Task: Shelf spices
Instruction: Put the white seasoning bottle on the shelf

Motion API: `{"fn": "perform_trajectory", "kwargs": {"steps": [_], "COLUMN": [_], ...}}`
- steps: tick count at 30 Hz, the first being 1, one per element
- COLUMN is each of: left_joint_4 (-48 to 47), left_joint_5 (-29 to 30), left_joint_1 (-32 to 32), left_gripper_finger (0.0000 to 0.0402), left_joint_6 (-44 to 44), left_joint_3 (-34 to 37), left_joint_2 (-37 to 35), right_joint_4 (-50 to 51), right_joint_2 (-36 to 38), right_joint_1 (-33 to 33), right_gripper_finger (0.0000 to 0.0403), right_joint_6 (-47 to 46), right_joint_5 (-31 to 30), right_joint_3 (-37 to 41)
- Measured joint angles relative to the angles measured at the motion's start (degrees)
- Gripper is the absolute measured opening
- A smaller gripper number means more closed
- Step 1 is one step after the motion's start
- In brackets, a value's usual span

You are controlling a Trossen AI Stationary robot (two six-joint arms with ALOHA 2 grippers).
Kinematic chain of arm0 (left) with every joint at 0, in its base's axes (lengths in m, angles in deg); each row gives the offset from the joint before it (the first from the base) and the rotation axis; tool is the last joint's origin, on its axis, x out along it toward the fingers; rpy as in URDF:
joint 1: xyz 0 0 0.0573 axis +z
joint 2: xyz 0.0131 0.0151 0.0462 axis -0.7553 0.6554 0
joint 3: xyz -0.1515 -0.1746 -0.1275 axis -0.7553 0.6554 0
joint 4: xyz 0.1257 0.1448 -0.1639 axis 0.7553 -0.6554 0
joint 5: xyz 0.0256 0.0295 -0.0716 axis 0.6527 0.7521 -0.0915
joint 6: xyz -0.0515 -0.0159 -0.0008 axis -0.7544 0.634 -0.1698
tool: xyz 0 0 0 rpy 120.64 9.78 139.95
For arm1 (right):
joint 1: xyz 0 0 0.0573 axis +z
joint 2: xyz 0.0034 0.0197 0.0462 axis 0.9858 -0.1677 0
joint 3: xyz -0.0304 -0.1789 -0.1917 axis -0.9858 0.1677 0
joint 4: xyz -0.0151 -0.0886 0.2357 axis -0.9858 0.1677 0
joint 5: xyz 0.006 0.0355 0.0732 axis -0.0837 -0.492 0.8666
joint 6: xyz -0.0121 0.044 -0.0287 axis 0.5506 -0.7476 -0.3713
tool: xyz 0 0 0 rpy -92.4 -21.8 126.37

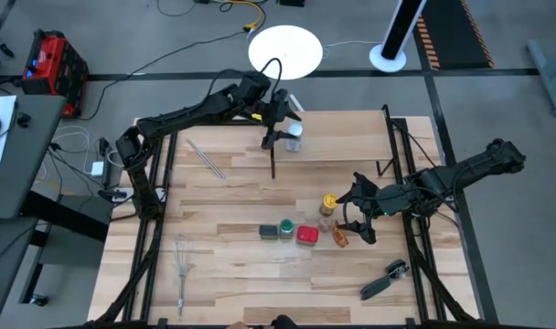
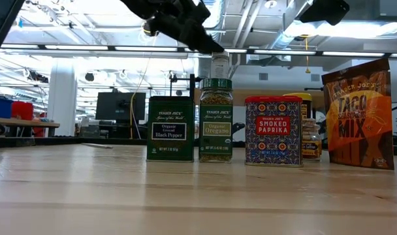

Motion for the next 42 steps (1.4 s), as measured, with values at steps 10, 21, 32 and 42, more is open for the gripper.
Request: {"fn": "perform_trajectory", "kwargs": {"steps": [10, 21, 32, 42], "left_joint_4": [-4.9, -26.2, -28.2, -28.1], "left_joint_5": [-1.6, -4.3, 10.1, 19.7], "left_joint_1": [-0.3, -5.4, -13.2, -17.7], "left_gripper_finger": [0.0254, 0.0254, 0.0217, 0.0012], "left_joint_6": [-0.9, 5.6, 4.3, 0.7], "left_joint_3": [-0.1, 0.0, 0.0, 0.0], "left_joint_2": [-6.4, -9.2, -9.2, -9.3], "right_joint_4": [0.0, -8.0, -15.9, -16.5], "right_joint_2": [0.0, 0.0, 0.0, -0.3], "right_joint_1": [-0.2, -4.6, -7.4, -10.6], "right_gripper_finger": [0.0366, 0.0366, 0.0366, 0.0366], "right_joint_6": [0.0, 3.4, 12.3, 14.2], "right_joint_5": [-0.6, -3.0, -3.1, -3.1], "right_joint_3": [0.0, 0.0, 0.0, 0.0]}}
